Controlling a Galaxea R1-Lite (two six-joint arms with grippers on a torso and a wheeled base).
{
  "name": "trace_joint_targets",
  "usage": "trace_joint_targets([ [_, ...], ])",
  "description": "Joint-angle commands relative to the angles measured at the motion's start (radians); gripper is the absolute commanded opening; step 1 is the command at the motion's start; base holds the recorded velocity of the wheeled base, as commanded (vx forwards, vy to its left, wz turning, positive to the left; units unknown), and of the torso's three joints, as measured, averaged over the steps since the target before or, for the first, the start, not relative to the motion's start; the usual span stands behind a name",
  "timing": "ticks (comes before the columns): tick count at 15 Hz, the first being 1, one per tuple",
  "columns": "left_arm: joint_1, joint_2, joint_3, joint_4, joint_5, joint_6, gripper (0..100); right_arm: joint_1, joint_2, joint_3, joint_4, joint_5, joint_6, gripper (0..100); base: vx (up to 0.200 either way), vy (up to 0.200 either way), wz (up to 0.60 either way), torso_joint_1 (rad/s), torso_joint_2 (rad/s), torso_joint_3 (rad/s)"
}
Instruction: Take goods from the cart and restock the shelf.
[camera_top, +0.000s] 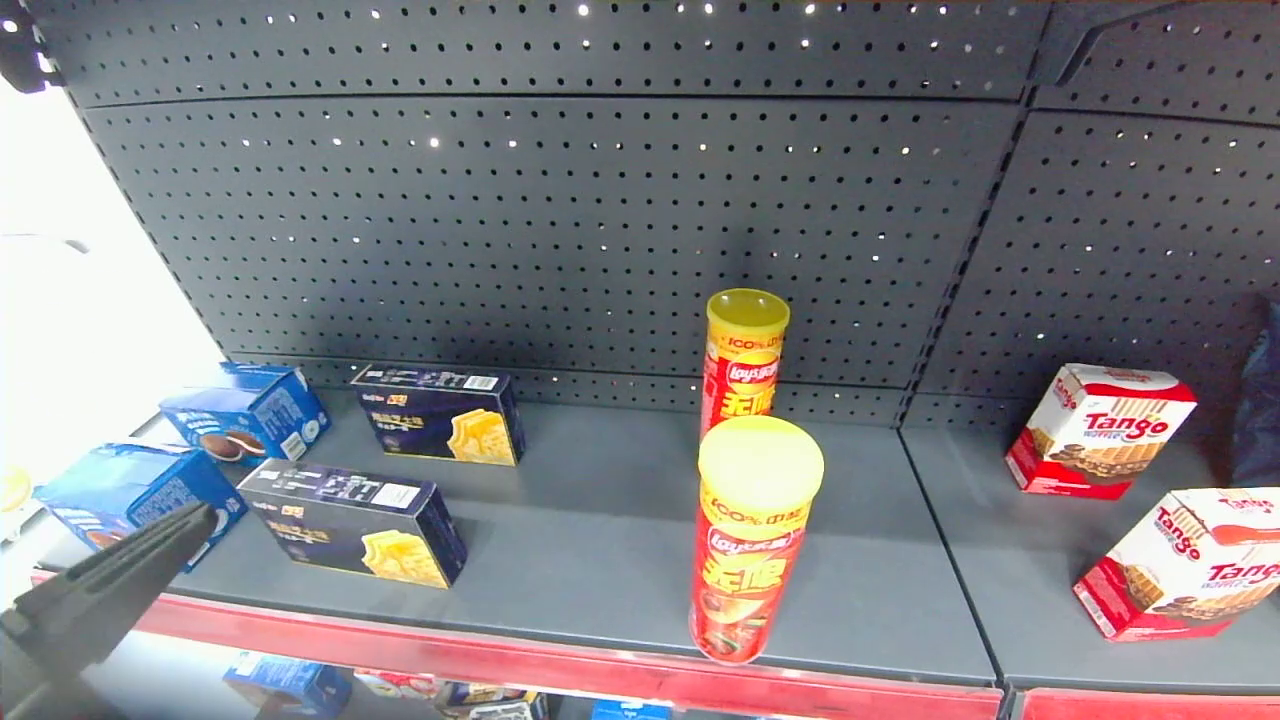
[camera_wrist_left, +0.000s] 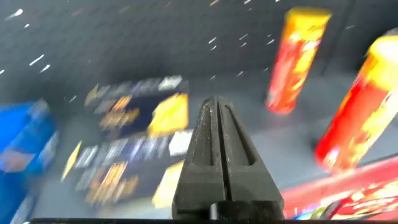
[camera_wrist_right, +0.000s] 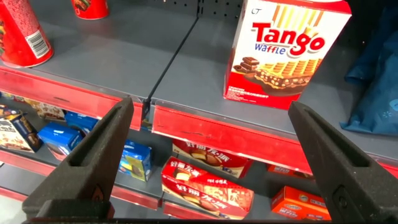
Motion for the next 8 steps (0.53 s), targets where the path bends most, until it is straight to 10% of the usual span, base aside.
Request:
trace_joint_targets([
  [1,0.096,-0.362,0.038,0.279,0.001,0.000,0,0.000,0.001,0.000,0.000,0.001,-0.001,100,0.000,0.000,0.00,0.000,0.00,0.000],
  [2,0.104,-0.593,0.003,0.604,0.016,0.000,0,0.000,0.001,0.000,-0.002,-0.002,-0.004,100,0.000,0.000,0.00,0.000,0.00,0.000],
  [3,0.104,-0.606,0.000,0.619,0.018,0.000,0,0.000,0.001,0.000,-0.002,-0.002,-0.004,100,0.000,0.000,0.00,0.000,0.00,0.000],
  [4,0.110,-0.828,-0.059,0.952,0.070,0.000,0,0.000,0.001,0.000,-0.002,-0.002,-0.004,100,0.000,0.000,0.00,0.000,0.00,0.000],
  [5,0.110,-0.888,-0.080,1.078,0.102,0.011,0,0.000,0.001,0.000,-0.002,-0.002,-0.004,100,0.000,0.000,0.00,0.000,0.00,0.000],
  [8,0.107,-0.883,-0.016,0.997,0.311,0.012,0,0.000,0.001,0.000,-0.002,-0.002,-0.004,100,0.000,0.000,0.00,0.000,0.00,0.000],
])
